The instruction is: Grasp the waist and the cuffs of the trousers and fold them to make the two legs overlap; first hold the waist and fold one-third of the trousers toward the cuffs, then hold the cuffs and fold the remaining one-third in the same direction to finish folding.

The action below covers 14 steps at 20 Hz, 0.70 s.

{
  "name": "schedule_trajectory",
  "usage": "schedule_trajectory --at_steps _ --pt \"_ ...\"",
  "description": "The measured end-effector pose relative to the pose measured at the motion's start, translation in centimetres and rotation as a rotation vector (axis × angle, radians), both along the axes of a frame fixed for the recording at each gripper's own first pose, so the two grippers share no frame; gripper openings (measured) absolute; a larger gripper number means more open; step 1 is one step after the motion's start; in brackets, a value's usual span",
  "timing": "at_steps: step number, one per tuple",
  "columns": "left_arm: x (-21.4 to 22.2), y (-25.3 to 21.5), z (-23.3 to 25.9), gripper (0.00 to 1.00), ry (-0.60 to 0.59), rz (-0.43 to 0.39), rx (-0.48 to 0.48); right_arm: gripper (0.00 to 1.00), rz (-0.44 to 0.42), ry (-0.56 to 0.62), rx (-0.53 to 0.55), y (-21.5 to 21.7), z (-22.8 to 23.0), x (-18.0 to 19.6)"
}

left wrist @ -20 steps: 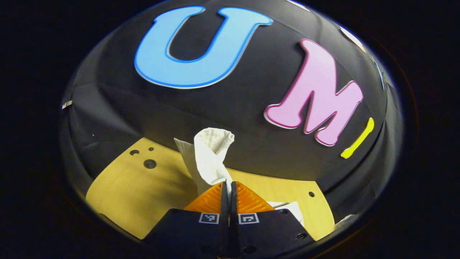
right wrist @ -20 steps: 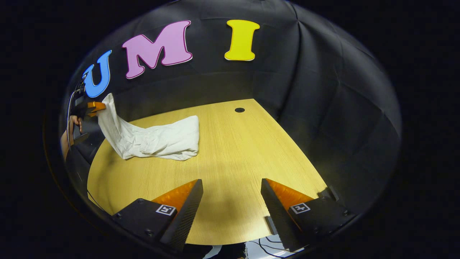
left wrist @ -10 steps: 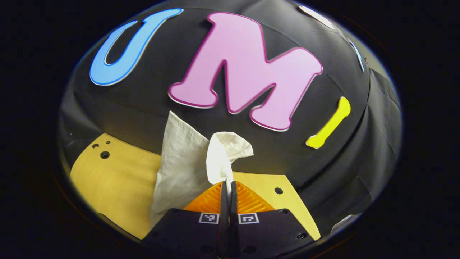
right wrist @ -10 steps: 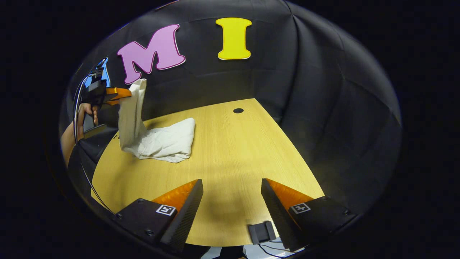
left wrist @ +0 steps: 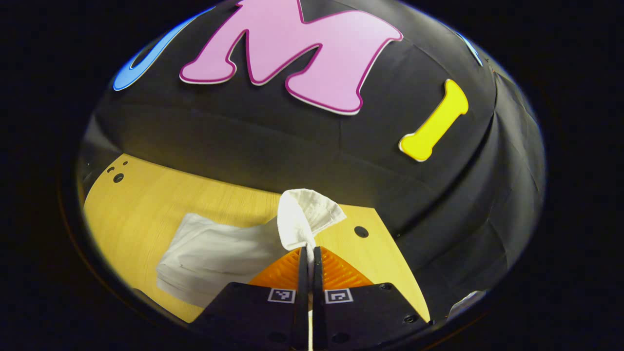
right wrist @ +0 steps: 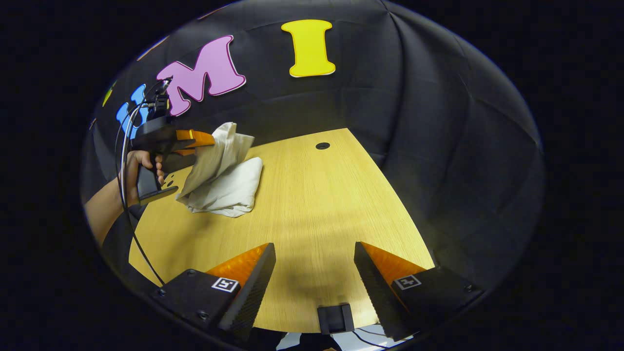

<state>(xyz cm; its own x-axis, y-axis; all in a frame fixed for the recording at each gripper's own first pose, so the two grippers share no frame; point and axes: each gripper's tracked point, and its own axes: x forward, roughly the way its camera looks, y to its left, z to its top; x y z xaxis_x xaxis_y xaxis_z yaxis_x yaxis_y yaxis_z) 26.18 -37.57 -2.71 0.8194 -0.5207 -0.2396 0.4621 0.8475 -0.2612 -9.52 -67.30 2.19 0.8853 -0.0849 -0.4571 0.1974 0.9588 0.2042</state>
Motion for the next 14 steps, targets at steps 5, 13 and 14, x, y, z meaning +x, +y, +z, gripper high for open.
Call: schedule_trajectory --at_steps 5,13,14 --pt "-2.7 0.3 -0.4 0.34 0.017 -0.046 0.000 0.99 -0.003 0.015 0.035 1.2 -1.0 0.1" --pt "-8.8 11.3 3.2 0.95 -0.116 0.000 -0.010 0.99 -0.017 -0.043 0.007 6.4 1.9 0.7" --pt "-9.7 13.1 3.7 0.95 -0.145 0.015 -0.007 0.99 -0.017 -0.057 0.002 7.2 2.5 0.7"
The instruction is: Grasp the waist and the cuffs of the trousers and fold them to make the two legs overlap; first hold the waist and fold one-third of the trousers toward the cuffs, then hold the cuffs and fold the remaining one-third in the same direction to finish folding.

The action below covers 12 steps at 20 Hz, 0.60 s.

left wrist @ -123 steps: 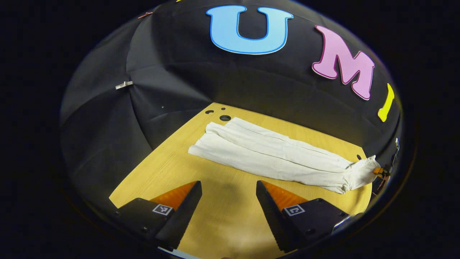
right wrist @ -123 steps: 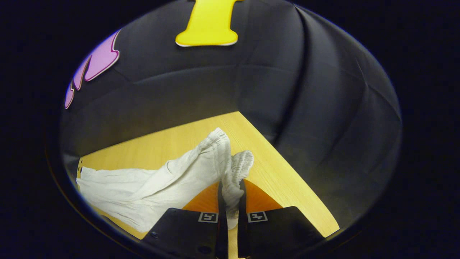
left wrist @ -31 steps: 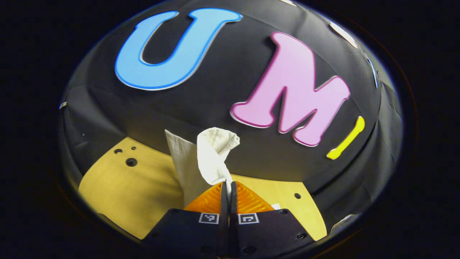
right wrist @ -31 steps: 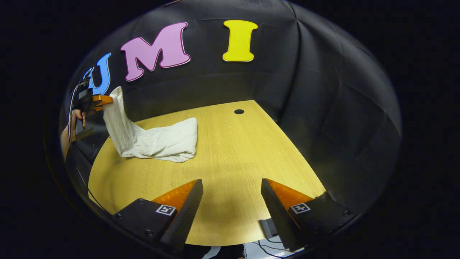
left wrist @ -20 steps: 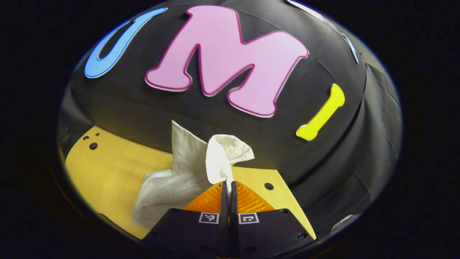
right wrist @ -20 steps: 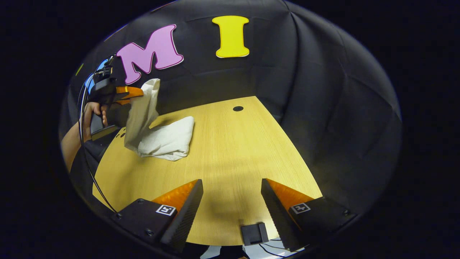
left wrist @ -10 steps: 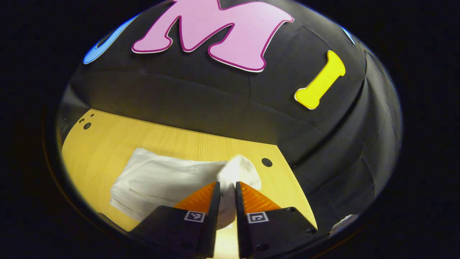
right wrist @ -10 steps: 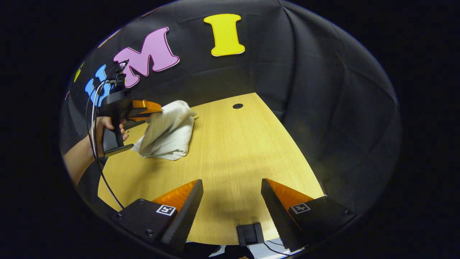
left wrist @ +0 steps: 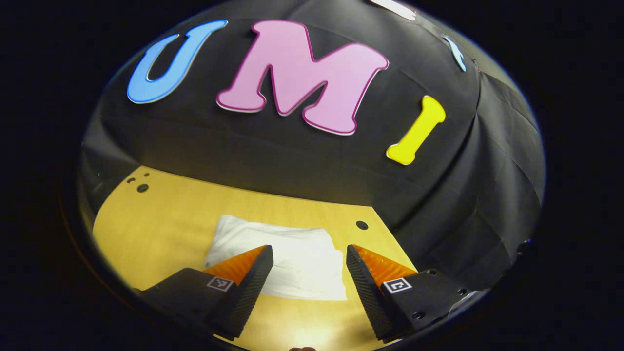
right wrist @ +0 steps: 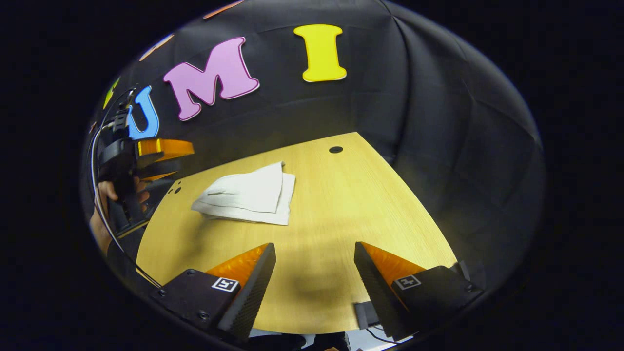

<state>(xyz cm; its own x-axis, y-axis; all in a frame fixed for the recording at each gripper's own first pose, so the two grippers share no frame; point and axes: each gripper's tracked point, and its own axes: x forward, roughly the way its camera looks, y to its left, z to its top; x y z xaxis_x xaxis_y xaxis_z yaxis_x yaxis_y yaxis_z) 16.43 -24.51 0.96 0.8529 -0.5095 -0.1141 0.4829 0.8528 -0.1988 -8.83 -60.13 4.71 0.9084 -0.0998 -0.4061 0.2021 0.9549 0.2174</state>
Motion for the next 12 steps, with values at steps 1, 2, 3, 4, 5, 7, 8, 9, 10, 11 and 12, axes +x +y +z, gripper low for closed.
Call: schedule_trajectory --at_steps 1,2,3,4,5,7,8,9,10,11,12 --pt "-1.2 2.0 0.5 0.95 -0.029 0.017 0.006 0.99 -0.002 -0.017 -0.005 0.9 0.8 0.0" --pt "-2.4 4.1 1.0 0.95 -0.061 0.041 0.011 0.99 -0.003 -0.033 -0.011 1.7 1.5 -0.1" --pt "-3.6 6.0 1.4 0.95 -0.091 0.065 0.011 0.99 -0.003 -0.051 -0.018 2.7 2.1 -0.2" --pt "-4.9 8.0 1.6 0.95 -0.116 0.085 0.007 0.99 -0.001 -0.069 -0.025 3.7 2.8 -0.5" --pt "-6.1 9.7 1.7 0.95 -0.134 0.105 0.002 0.99 0.003 -0.090 -0.033 4.8 3.4 -0.6" --pt "-8.2 13.0 1.1 0.95 -0.157 0.150 0.003 0.99 0.019 -0.124 -0.049 7.2 4.5 -1.3" --pt "-9.4 14.7 0.6 0.95 -0.166 0.172 0.010 0.99 0.026 -0.138 -0.053 8.1 4.7 -1.7" --pt "-10.4 16.2 0.0 0.95 -0.171 0.196 0.018 0.99 0.034 -0.149 -0.052 9.2 4.9 -2.0" --pt "-11.4 17.5 -0.9 0.95 -0.172 0.214 0.021 0.99 0.048 -0.167 -0.049 10.7 5.2 -2.5" --pt "-12.4 18.4 -1.7 0.95 -0.168 0.221 0.023 0.99 0.060 -0.180 -0.052 11.7 5.3 -2.9" --pt "-13.3 18.9 -2.8 0.95 -0.155 0.215 0.030 0.99 0.075 -0.188 -0.063 12.8 5.2 -3.3"
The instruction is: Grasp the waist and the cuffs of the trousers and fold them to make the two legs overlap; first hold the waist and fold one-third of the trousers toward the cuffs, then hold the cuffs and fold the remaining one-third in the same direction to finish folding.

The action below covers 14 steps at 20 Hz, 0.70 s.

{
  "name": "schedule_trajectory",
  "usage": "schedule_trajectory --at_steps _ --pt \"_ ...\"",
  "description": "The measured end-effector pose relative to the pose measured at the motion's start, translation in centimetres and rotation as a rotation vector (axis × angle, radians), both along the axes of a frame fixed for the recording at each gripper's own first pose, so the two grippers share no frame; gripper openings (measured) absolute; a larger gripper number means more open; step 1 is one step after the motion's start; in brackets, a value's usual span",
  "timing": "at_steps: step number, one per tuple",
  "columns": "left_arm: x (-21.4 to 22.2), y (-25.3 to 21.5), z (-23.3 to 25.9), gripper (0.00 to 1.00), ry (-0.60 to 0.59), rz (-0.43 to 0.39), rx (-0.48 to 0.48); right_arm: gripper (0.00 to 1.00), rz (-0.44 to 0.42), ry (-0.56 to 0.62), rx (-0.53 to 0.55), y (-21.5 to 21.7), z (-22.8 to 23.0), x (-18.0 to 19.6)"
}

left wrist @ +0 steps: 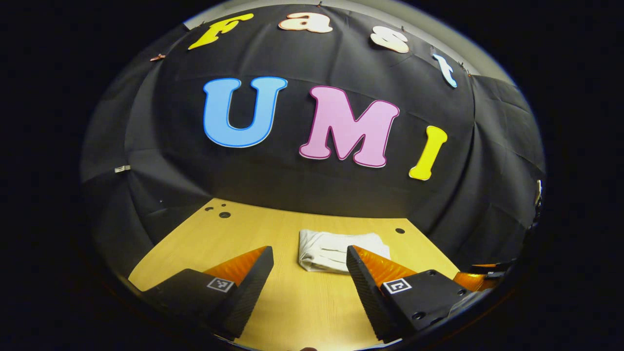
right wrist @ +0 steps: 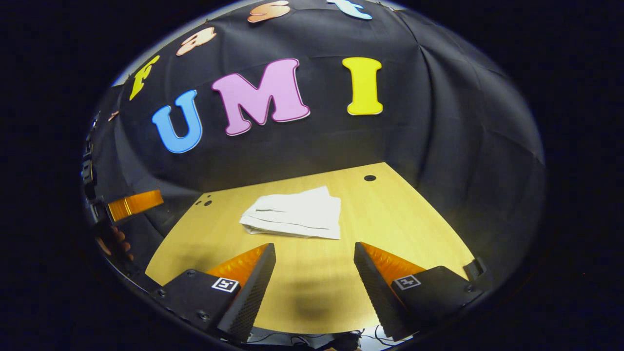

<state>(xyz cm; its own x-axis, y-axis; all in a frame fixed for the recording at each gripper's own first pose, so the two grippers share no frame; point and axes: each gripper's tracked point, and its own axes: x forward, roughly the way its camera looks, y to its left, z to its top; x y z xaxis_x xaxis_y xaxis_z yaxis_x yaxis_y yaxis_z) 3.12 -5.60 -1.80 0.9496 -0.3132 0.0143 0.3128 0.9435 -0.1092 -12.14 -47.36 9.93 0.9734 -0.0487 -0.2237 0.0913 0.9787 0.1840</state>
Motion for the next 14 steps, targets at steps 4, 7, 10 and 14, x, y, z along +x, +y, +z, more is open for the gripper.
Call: schedule_trajectory --at_steps 4,7,10,14 --pt "-2.4 1.3 -2.7 0.95 0.043 -0.014 0.025 0.99 0.022 -0.006 -0.044 2.9 -1.3 -2.2" --pt "-4.1 2.4 -3.6 0.96 0.047 0.020 0.025 0.99 0.010 -0.005 -0.030 4.2 -1.9 -3.8" --pt "-6.2 1.4 -5.9 0.96 0.080 -0.012 0.032 0.99 -0.001 -0.001 -0.037 5.1 -2.4 -5.0" --pt "-7.7 1.0 -8.4 0.96 0.135 -0.075 0.077 0.99 0.006 0.029 -0.036 5.8 -3.3 -6.0"
